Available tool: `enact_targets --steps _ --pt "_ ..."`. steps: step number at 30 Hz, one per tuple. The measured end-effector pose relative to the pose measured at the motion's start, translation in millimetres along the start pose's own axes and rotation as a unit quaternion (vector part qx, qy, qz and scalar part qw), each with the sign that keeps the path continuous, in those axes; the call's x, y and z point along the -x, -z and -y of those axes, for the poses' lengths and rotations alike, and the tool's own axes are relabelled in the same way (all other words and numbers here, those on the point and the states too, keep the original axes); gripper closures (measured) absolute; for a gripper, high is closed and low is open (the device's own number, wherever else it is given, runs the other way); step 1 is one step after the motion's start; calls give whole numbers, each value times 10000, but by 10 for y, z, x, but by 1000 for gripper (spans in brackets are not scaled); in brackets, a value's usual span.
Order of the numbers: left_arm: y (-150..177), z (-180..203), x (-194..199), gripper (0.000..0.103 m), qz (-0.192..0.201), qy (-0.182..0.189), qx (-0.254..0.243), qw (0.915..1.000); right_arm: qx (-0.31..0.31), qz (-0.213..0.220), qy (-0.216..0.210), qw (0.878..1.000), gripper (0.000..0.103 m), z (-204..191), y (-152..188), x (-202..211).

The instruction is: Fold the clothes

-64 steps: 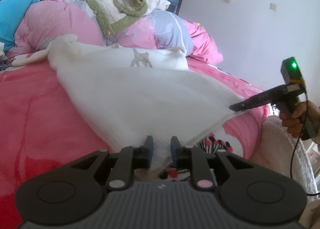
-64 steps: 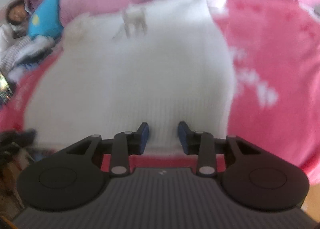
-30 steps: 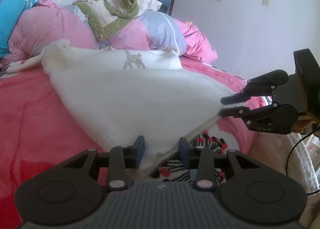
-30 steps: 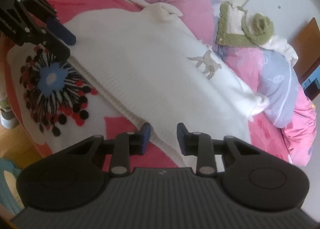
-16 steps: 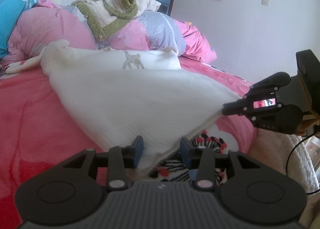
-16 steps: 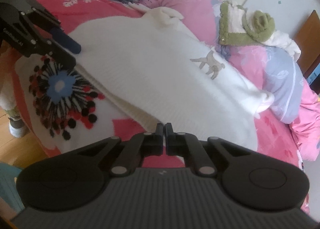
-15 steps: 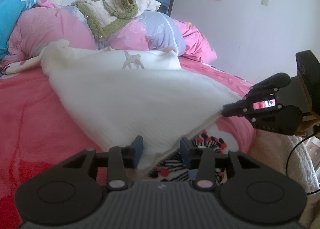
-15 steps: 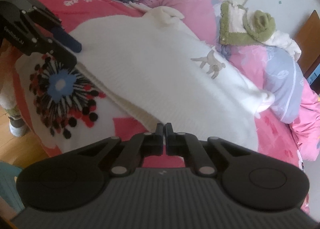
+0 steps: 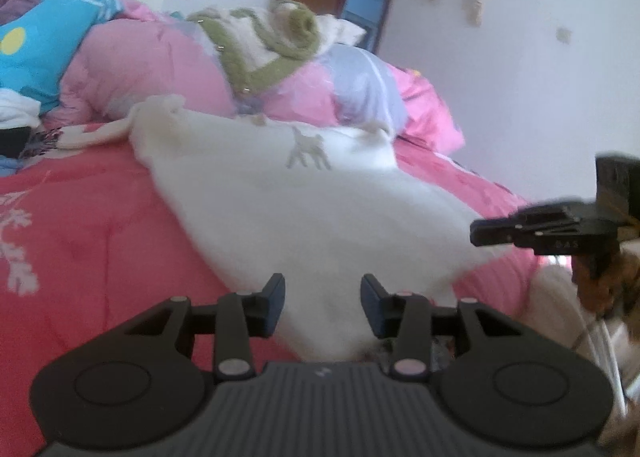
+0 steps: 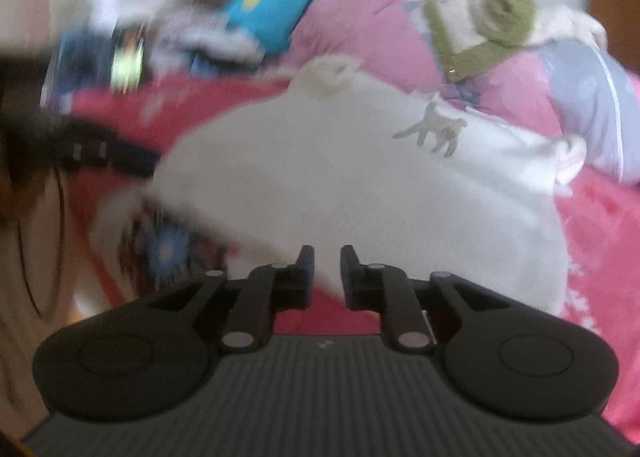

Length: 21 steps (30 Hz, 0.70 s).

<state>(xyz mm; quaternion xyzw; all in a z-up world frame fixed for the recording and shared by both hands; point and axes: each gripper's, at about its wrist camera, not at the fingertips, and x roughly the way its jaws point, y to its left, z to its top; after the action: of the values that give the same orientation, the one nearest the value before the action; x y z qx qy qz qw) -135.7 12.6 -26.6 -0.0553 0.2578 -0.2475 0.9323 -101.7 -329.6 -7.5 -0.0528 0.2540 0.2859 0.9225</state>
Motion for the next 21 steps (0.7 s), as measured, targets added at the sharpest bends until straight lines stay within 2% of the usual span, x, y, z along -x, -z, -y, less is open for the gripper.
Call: enact_targets --steps 2,4,6,8,10,12,14,16,19,21 --pt "-89 17 -215 61 -109 -138 -3 9998 -433 168 -191 9987 87 115 -50 17" --pt "-93 19 -316 61 -270 -266 -74 9993 -851 158 -81 9962 86 246 -54 -147" --pt "-52 13 -358 62 -459 -388 -181 9980 -1071 -242 187 9938 85 357 20 -337" --pt "-31 3 -376 62 -625 -510 -293 9963 -1079 -289 222 9935 86 466 150 -300" --pt "-119 -23 -266 63 -667 -633 -438 9948 -1040 -376 432 9929 86 543 165 -182" --pt "-263 -21 -214 57 -644 -831 -710 9919 -997 -468 659 9917 85 618 170 -60" --pt "-482 5 -263 56 -522 -933 -1060 9886 -996 -434 657 9919 85 653 29 -172" --pt "-689 55 -450 53 -531 -815 -1259 9873 -997 -390 638 9922 81 684 -124 -303" --pt "-859 171 -979 52 -860 -669 -1531 9822 -999 -324 608 9926 81 731 -353 -499" --pt "-814 201 -1387 52 -1173 -730 -1638 9768 -1005 -333 525 9930 81 750 -472 -702"
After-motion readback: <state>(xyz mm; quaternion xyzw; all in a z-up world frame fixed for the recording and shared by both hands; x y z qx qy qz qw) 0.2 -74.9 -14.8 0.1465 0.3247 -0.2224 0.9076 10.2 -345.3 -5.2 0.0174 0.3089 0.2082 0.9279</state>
